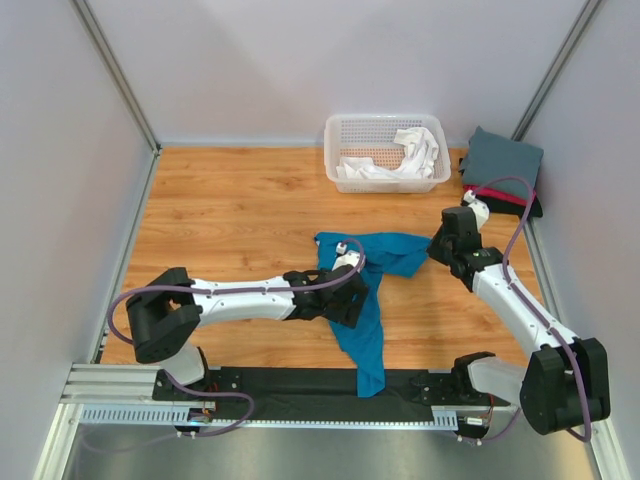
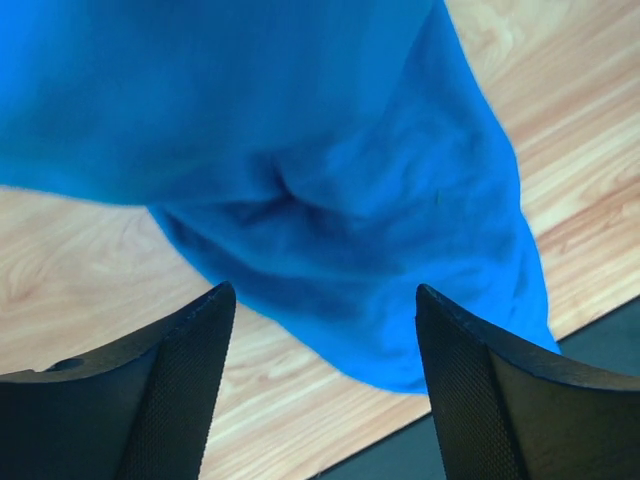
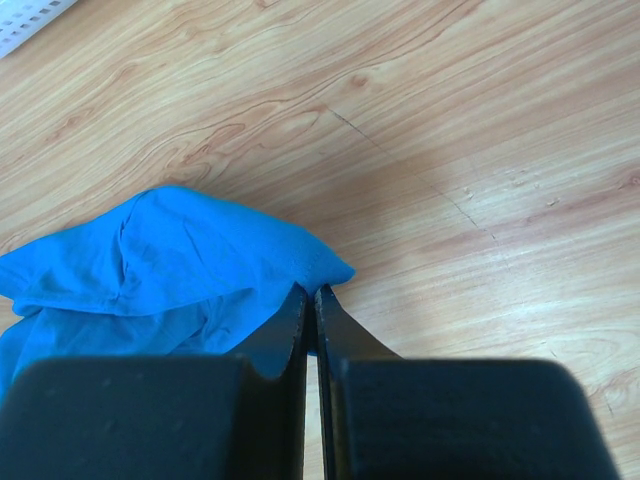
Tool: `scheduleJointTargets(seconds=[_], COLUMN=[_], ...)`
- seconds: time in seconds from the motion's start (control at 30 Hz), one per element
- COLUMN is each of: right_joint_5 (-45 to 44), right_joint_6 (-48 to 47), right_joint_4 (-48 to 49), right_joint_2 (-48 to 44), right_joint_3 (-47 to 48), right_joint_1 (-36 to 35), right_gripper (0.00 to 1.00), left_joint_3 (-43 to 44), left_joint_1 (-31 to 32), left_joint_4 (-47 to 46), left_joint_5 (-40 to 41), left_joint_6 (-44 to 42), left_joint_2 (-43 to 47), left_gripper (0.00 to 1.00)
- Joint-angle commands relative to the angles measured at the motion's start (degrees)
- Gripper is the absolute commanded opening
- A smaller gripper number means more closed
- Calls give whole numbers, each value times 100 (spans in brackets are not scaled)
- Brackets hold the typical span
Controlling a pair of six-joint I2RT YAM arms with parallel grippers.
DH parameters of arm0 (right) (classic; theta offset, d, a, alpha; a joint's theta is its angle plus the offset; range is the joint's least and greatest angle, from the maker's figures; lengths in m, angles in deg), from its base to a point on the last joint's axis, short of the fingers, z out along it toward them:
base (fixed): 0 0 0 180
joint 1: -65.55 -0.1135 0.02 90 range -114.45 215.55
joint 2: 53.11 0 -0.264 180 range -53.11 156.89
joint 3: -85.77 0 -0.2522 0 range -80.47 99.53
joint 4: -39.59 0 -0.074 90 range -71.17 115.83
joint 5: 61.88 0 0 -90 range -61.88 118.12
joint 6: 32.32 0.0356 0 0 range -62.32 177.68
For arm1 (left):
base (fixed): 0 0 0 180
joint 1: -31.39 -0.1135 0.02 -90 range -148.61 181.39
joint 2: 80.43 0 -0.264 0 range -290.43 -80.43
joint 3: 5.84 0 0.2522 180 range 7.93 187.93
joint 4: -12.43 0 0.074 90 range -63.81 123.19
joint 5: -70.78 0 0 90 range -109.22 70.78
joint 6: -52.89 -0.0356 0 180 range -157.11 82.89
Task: Fold and stack the t-shirts
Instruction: Flatten the tshirt out
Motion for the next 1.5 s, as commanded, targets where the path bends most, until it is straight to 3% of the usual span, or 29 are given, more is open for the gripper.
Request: scheduleJointTargets(seconds=[0.0,0.13,0.23,0.37,0.53,0.73,0.87,1.03,1.2,1.33,1.47], right_joint_5=[-10,33,34,-10,-72,86,604,719,368,281,-89], right_joint_6=[-124,-159,-185,-220,-299,-343,-694,-1134,-1099,-1012,-871], right_joint_4=[55,99,81,46,-182,-463,-534,-946,-1492,-1702,-2151], right_joint_2=[-155,-216,-225,-217,-321,-752,-1077,-1534,-1596,-1667,-1570], right_joint_3=[125,37,37,98,265,502,853,1864,2656,2455,2008], right_joint_1=[40,49,49,75,93,102,93,93,93,93,93], right_gripper=[0,1,1,0,0,1,0,0,0,1,0], left_joint_3=[312,198,189,242,312,250,750,1961,2571,2343,1457], left_joint_1=[-185,-466,-502,-528,-869,-1748,-2364,-2883,-2971,-2998,-3007], left_joint_4=[8,-229,-308,-222,253,816,1492,2160,2494,2881,3058], left_joint_5=[-187,-444,-391,-59,478,953,1129,1902,2693,2703,1957], left_joint_6=[-28,-37,-116,-143,-370,-1056,-1636,-2329,-2814,-2614,-1902], left_joint_2=[-303,-419,-454,-471,-148,1767,2901,3290,3203,3255,3526], left_gripper=[78,75,57,0,0,0,0,0,0,0,0])
